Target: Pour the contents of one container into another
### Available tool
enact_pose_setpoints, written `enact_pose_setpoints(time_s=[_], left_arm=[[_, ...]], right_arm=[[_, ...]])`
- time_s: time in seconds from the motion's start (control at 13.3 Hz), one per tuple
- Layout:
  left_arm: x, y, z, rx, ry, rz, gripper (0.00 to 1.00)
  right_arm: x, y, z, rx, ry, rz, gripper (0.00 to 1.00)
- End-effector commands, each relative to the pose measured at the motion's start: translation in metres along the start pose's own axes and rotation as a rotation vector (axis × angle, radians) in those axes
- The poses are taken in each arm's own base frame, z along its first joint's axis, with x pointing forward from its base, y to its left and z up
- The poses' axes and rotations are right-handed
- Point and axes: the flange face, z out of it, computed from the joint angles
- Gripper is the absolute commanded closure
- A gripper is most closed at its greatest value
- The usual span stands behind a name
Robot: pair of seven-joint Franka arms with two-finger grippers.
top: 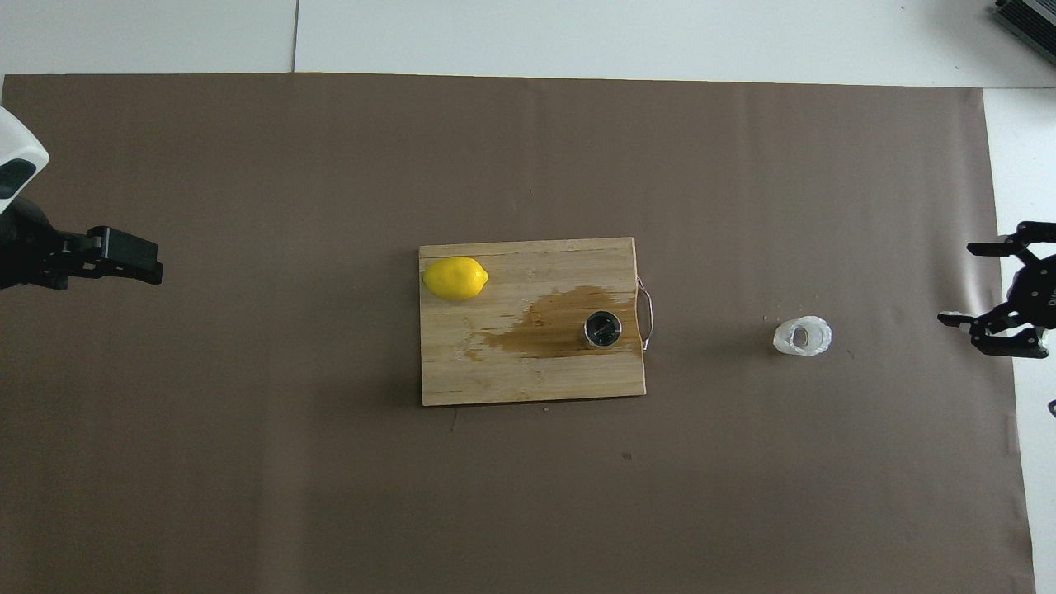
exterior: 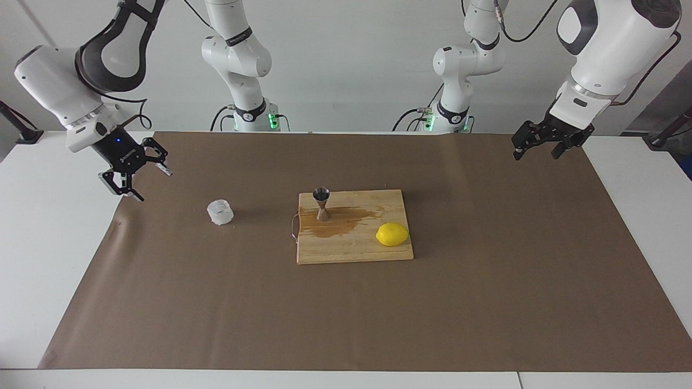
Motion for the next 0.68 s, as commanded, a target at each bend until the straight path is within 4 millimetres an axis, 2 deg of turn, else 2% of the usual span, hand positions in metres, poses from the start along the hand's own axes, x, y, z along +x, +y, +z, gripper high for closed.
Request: enact_pose_setpoints(time_s=[0.0,0.08,0.23,0.6], left_arm=[[-0.008,0.0,-0.001,-0.007,0.006,-0.014,0.0],[-0.008,0.0,-0.001,-0.007,0.006,-0.014,0.0],[-0.008,0.0,-0.001,-0.007,0.006,-0.014,0.0],[-0.008,0.0,-0.001,-0.009,0.005,-0.014,0.0]], right_arm=[[0.029,0.001,-0.024,-0.014,-0.065,0.147,0.0],[0.048,-0.002,-0.031,-0.032,-0.064,0.179,0.0],[0.074,-0.004,-0.041,-0.06,-0.058,0.258,0.0],[0.14,-0.007,-0.045,-0.185,0.031,0.454,0.0]])
